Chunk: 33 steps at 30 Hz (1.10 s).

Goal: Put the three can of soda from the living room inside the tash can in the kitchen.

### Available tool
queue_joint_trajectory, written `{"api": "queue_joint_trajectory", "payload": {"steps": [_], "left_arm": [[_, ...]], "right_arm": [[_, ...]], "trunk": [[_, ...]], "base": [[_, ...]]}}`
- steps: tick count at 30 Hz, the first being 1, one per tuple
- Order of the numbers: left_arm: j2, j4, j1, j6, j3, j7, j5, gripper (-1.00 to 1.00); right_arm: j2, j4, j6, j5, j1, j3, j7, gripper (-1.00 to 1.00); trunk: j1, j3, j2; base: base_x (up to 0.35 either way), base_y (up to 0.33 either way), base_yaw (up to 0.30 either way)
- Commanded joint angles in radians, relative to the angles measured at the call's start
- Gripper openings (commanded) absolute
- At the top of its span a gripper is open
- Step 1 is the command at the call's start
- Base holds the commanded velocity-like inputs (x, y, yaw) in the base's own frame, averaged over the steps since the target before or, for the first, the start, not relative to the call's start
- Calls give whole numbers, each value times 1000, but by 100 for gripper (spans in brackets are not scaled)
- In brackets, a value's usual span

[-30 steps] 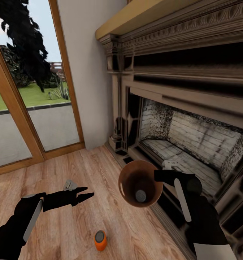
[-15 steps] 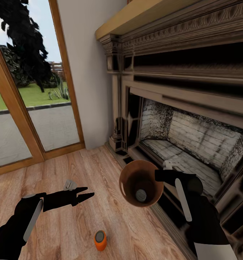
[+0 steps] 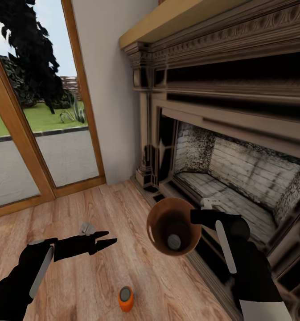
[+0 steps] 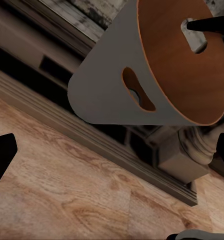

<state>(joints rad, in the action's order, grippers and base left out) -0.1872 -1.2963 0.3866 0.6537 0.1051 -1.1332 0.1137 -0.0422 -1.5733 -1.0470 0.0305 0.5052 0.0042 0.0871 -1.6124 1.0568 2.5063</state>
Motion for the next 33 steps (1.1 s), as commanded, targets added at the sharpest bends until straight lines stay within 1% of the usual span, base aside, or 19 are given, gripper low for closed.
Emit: {"api": "queue_joint_trajectory", "payload": {"steps": [1,4,11,16,20,24,33], "left_arm": [[0,0,0,0,-1,0,0,100],[0,0,0,-1,-1,0,0,100],[0,0,0,-1,6,0,0,100],[1,1,0,3,-1,14,-10,100],[1,2,0,3,-1,17,-10,100],[2,2,0,0,7,4,-4,100],[0,2,0,0,7,0,-1,100]], "right_arm": [[0,-1,0,23,0,0,2,-100],[1,-1,0,23,1,0,2,-100],[1,-1,0,23,1,1,2,-100],[1,-1,0,23,1,2,2,-100],[1,-1,0,23,0,2,2,-100],[1,-1,0,23,1,1,2,-100],[2,-1,0,23,1,-6,2,-100]], "trunk": [[0,0,0],[0,0,0],[0,0,0],[0,0,0],[0,0,0],[0,0,0],[0,0,0]], "base": [[100,175,0],[106,163,0],[28,15,0],[72,49,0],[151,45,0],[80,4,0],[5,0,0]]}}
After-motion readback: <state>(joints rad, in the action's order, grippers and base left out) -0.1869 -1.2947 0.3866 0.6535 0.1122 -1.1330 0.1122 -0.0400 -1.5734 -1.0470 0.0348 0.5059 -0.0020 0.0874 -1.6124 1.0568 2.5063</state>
